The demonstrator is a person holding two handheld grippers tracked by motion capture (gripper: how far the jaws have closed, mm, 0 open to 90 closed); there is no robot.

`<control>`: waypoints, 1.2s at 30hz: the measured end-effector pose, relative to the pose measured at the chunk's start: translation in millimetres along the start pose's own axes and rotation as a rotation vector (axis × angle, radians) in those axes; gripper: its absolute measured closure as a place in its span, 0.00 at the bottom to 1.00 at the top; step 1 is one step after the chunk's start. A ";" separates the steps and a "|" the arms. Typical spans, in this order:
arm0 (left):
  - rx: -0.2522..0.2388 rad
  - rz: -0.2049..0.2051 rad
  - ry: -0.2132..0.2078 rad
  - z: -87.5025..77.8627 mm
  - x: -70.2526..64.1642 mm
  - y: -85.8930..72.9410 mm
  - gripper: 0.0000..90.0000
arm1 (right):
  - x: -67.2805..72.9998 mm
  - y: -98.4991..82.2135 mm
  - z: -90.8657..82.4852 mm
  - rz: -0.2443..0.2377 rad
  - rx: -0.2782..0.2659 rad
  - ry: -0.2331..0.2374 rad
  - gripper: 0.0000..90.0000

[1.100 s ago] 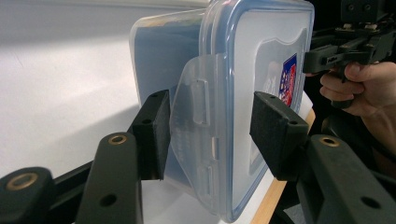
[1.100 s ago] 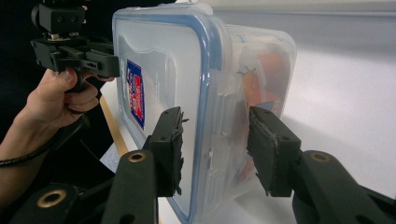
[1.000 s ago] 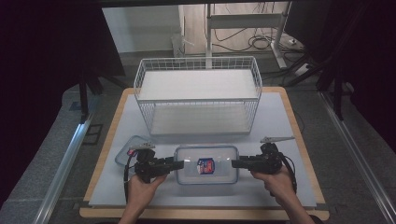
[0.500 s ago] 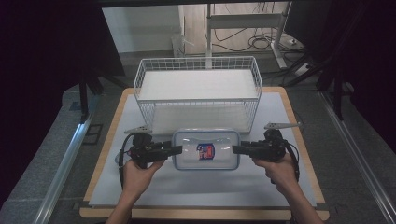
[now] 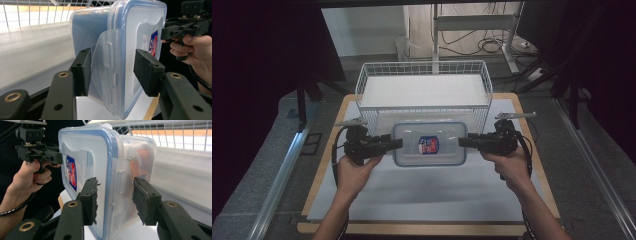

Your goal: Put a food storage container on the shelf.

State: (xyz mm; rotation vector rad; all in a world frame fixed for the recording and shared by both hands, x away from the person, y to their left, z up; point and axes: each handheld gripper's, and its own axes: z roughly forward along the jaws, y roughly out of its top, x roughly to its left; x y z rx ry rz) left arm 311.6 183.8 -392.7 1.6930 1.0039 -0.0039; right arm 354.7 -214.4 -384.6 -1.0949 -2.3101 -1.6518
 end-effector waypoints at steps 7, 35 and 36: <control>-0.026 0.003 -0.004 -5.0 1.5 18.5 0.56 | 0.0 17.7 -0.6 0.008 -0.024 0.006 0.62; -0.024 -0.027 0.007 -2.1 24.4 109.9 0.55 | -11.6 108.0 5.6 0.031 -0.101 -0.025 0.61; -0.024 -0.027 0.007 -2.1 24.4 109.9 0.55 | -11.6 108.0 5.6 0.031 -0.101 -0.025 0.61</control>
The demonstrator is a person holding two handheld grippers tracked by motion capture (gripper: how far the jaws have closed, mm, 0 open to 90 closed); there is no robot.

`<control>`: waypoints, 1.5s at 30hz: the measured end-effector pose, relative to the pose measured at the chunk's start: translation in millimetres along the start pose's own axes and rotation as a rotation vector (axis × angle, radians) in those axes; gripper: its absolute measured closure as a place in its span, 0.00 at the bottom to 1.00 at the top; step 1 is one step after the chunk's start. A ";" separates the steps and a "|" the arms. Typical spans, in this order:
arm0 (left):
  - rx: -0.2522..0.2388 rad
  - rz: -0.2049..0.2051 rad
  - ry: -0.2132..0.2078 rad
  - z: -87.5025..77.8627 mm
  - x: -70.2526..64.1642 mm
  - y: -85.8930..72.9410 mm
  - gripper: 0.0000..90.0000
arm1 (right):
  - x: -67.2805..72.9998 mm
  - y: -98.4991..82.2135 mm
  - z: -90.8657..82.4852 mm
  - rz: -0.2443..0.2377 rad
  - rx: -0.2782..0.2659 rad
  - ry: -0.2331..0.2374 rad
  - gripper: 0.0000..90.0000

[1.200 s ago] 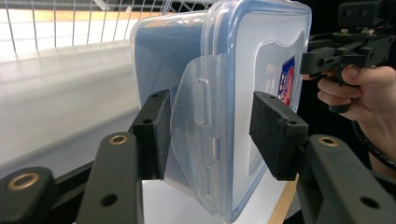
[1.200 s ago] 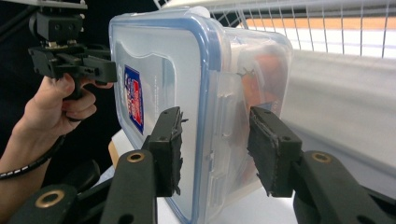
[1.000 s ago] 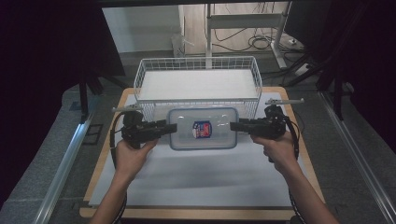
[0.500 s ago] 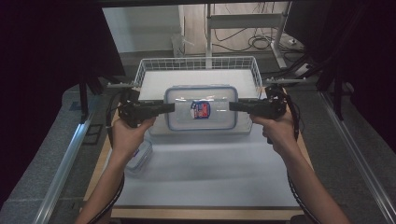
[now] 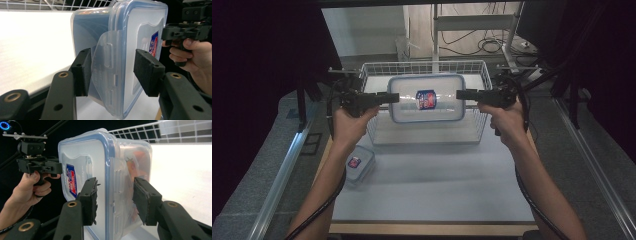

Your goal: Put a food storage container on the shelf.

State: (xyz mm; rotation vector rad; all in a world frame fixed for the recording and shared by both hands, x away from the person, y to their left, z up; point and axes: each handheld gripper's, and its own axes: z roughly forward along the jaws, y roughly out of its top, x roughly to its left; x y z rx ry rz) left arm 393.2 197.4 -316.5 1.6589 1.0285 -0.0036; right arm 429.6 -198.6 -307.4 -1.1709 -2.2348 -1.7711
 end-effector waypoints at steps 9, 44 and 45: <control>-0.005 -0.022 -0.005 9.5 11.3 17.8 0.55 | -11.8 18.9 5.6 0.028 -0.015 -0.012 0.61; -0.032 -0.104 0.070 32.3 45.5 36.9 0.41 | -33.2 36.8 44.1 0.031 -0.042 -0.104 0.52; -0.032 -0.104 0.070 32.3 45.5 36.9 0.38 | -33.2 36.1 46.3 0.031 -0.038 -0.116 0.49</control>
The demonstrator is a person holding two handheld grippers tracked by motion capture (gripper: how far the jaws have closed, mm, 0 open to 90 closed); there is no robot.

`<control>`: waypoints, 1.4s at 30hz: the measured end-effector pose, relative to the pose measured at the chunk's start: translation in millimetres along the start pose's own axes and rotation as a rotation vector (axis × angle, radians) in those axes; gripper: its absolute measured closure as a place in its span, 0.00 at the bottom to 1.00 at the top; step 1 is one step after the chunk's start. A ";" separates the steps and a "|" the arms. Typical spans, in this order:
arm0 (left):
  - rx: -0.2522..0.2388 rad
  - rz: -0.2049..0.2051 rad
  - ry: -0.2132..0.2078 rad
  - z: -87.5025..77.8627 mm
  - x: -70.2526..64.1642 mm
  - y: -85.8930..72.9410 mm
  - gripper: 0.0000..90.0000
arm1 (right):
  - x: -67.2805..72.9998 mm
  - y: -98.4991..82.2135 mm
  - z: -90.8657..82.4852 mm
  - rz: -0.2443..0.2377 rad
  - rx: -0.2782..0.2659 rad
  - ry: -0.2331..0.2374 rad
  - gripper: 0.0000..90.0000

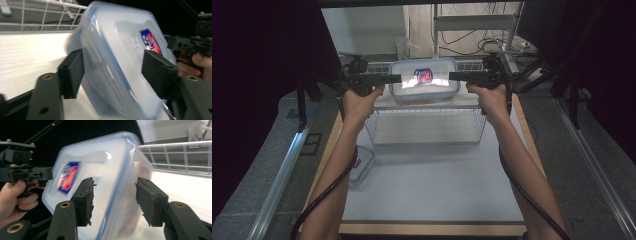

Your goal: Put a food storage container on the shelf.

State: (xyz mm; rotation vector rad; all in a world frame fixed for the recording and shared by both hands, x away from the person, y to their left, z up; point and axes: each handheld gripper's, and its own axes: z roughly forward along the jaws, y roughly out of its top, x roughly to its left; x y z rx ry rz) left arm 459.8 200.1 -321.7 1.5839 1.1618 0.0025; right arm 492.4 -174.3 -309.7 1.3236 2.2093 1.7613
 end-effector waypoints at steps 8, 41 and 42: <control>-0.021 0.008 0.013 3.2 4.0 -1.8 0.41 | -2.1 -2.8 5.2 -0.020 -0.009 -0.045 0.47; -0.023 0.388 0.088 0.1 -35.7 -77.8 1.00 | 24.1 -56.2 -16.2 -0.301 0.094 -0.069 0.99; -0.025 0.387 0.103 1.2 -35.0 -76.8 1.00 | 23.6 -56.1 -15.9 -0.299 0.095 -0.069 0.99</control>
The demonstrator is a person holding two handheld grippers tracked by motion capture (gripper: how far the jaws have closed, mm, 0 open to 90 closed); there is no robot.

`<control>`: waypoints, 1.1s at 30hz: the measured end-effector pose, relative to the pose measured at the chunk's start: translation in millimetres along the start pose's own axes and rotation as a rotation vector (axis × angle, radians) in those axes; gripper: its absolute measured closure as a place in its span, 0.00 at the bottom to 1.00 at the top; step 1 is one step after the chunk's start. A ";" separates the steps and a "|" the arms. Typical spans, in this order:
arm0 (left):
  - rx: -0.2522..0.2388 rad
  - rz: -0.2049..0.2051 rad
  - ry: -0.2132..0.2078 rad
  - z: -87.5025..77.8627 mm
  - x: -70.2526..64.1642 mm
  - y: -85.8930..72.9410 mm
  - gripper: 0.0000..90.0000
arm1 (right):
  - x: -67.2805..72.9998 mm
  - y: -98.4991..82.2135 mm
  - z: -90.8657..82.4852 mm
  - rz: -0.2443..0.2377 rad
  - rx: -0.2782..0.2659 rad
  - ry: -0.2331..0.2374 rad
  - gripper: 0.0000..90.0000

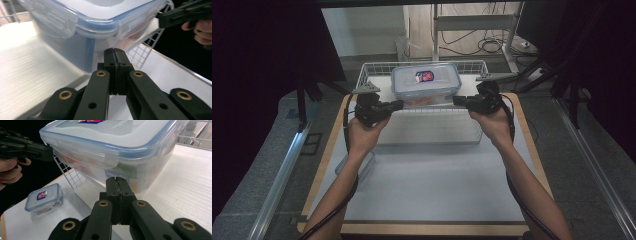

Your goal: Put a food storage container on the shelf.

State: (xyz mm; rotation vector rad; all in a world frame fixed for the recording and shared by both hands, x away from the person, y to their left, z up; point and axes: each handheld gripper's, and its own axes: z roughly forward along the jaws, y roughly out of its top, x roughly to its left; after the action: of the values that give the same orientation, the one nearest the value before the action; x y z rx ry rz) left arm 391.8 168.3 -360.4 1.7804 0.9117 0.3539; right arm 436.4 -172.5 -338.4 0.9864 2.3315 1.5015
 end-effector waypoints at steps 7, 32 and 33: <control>0.002 -0.037 0.017 5.3 10.2 4.2 0.98 | -6.9 0.9 4.8 0.023 -0.006 0.004 0.99; 0.050 0.071 0.024 -11.7 -19.8 -19.3 0.64 | 16.3 -12.7 -2.0 -0.048 0.003 0.017 0.73; 0.051 0.073 0.021 -12.8 -21.3 -21.3 0.64 | 16.3 -12.7 -2.0 -0.048 0.003 0.017 0.73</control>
State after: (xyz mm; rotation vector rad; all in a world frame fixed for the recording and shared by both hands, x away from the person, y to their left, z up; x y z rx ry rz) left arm 360.9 164.8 -370.5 1.8634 0.8790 0.3994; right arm 417.7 -167.1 -345.4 0.9151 2.3530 1.4942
